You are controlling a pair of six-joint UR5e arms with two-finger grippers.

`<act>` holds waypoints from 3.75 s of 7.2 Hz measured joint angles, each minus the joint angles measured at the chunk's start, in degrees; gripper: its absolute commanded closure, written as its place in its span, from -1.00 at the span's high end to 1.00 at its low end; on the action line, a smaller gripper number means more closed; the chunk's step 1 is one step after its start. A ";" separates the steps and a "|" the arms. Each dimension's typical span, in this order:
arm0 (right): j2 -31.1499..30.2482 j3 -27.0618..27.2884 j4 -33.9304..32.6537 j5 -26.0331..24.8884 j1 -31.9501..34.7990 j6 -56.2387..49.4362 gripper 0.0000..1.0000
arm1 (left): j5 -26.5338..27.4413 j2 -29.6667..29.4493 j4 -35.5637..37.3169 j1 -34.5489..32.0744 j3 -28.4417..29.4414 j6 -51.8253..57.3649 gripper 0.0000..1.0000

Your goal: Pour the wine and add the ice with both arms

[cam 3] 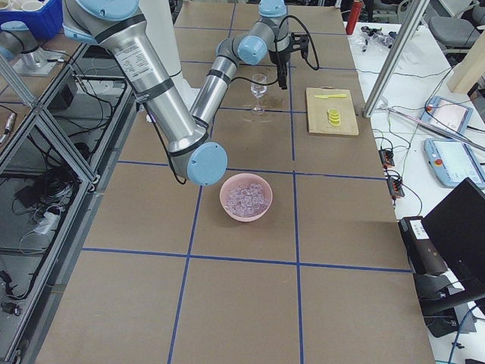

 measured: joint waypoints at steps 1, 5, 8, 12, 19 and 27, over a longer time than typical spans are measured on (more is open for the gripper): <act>-1.99 0.56 -3.31 1.78 3.51 -6.58 1.00 | -0.50 -0.75 0.24 -1.25 2.08 1.64 1.00; -13.78 -1.72 -9.71 4.47 15.24 -38.12 1.00 | -8.41 -1.86 0.25 -11.60 12.66 6.88 1.00; -22.35 -8.63 -9.25 9.76 25.48 -58.52 1.00 | -9.35 -1.79 0.29 -16.19 17.86 11.54 1.00; -30.77 -14.09 -8.89 12.78 33.88 -70.88 1.00 | -9.57 -1.29 -0.09 -18.01 25.72 13.48 1.00; -32.95 -23.63 -0.72 13.28 38.32 -70.86 1.00 | -13.46 0.27 0.20 -21.13 33.16 14.14 1.00; -32.38 -26.82 12.16 13.24 38.86 -57.69 1.00 | -13.52 -0.04 -0.17 -21.73 33.28 10.46 1.00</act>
